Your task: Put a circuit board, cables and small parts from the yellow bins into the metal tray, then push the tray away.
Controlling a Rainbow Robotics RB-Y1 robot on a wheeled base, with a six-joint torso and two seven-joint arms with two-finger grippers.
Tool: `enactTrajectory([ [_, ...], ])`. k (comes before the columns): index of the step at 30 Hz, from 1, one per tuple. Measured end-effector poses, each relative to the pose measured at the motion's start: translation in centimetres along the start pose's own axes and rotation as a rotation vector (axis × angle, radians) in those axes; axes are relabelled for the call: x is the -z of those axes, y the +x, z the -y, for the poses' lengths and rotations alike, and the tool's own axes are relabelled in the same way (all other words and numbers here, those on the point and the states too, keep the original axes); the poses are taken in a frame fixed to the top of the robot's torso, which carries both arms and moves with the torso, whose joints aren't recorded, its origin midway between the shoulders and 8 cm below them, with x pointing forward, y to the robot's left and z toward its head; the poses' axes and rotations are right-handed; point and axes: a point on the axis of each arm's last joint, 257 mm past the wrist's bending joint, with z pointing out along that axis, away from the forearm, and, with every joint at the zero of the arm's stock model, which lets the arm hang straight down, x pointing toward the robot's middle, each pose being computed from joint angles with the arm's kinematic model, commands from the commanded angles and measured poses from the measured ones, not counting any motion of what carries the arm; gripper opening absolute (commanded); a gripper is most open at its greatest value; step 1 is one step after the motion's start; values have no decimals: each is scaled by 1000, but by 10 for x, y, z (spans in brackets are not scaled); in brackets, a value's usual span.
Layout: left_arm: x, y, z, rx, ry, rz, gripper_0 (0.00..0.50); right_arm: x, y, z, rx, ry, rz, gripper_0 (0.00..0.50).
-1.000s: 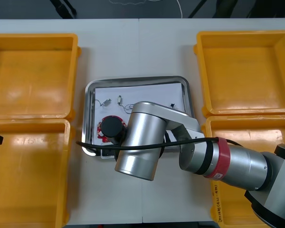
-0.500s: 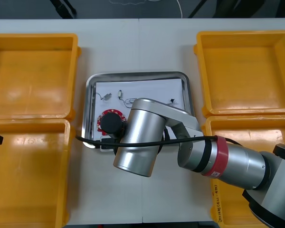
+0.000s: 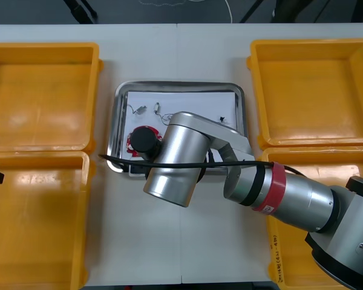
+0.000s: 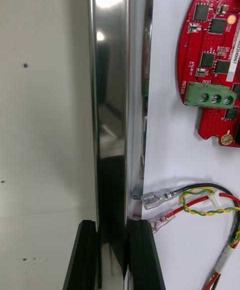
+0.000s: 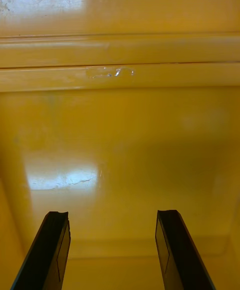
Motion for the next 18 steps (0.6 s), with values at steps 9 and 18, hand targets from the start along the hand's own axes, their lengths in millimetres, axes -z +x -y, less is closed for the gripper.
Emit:
enactTrajectory([
  [9,0,0,0,0,0,0,500,-8,-2,28,-3,40,-7,0],
  [18,0,0,0,0,0,0,500,-9,-4,51,-1,78,-7,0],
])
